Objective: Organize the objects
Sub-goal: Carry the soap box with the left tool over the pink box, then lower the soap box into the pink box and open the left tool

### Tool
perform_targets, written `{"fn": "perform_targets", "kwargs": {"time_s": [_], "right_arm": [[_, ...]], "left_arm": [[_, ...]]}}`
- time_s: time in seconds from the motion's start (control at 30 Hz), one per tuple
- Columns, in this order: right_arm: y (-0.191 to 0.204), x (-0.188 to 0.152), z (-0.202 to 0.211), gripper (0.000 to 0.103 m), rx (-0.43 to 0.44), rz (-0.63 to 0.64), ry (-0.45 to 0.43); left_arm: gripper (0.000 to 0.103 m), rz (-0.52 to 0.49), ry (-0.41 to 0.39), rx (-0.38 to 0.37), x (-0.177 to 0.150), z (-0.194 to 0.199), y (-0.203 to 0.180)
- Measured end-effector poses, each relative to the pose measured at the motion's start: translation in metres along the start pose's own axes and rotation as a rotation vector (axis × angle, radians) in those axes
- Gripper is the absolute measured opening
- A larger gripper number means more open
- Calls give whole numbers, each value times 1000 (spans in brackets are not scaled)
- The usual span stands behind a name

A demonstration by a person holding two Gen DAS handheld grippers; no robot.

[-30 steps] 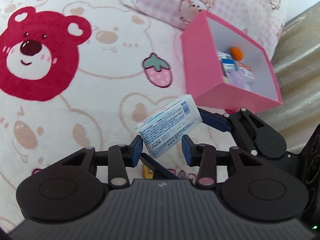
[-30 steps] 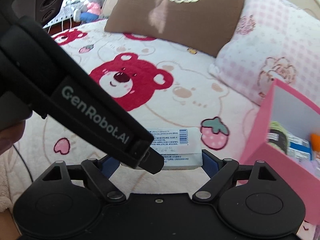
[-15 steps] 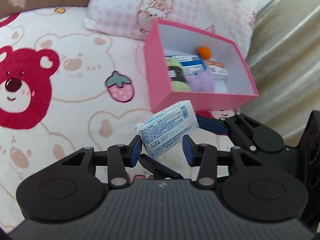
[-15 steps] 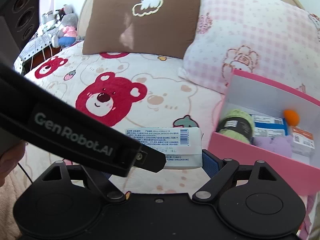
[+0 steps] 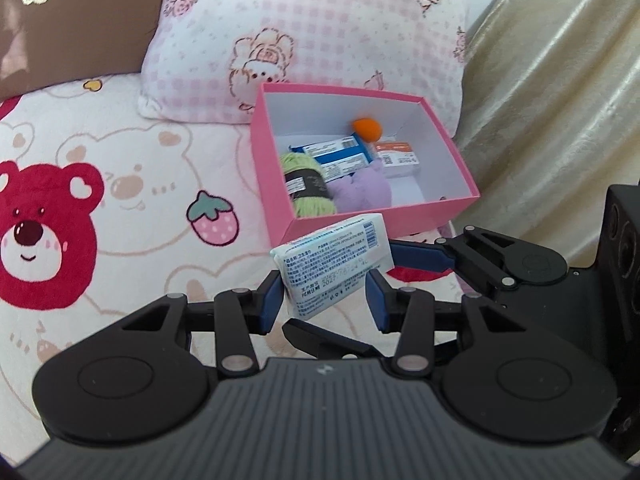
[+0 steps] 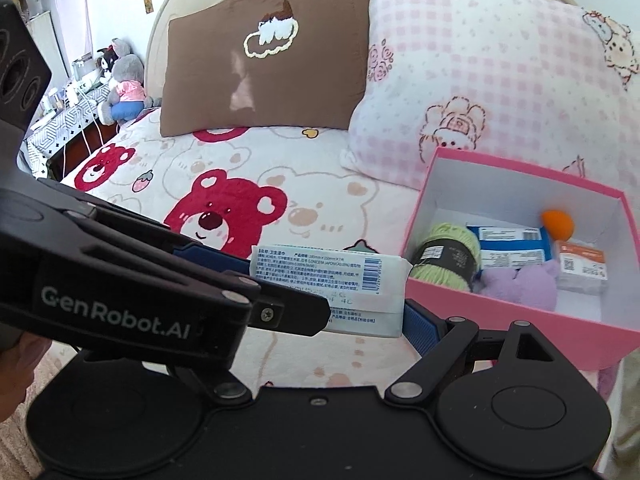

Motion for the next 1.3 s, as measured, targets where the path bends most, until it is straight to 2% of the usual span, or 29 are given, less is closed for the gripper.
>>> {"fn": "perform_targets", "kwargs": {"time_s": [0.37,0.53,0.73,0.93,1.17,1.3], "right_arm": [[-19,23,24,90,-32,-6,-13],[-35,38,31,90,-67,23,-34],[-58,55,30,90,-96,25,-47],[-89,69,17,88,-96,51,-40],[-135,76,-11,75,-124,50,-22],[-161,74,-28,67,-140,25,13]], "left_arm": [[43,-50,-40,-31,31,5,-26],[43,-53,-52,-64,50,-1,-36],[43,-73,-72,-62,73,-17,-45],[44,-76,-44,-53,99,-54,-48],[44,-14,-15,-92,120,-106,-44],[44,-30,-6,-91,132,-133,-47]]}}
Point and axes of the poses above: each gripper's, at about its wrist camera, not at the fingertips, and z roughly against the way its jaws point, y to its left, x to its top, the point moved 7 cm from there along -z, roughly the way its jaws point, and after that the axes turned 1 degree about -x, right-handed, at the moved point
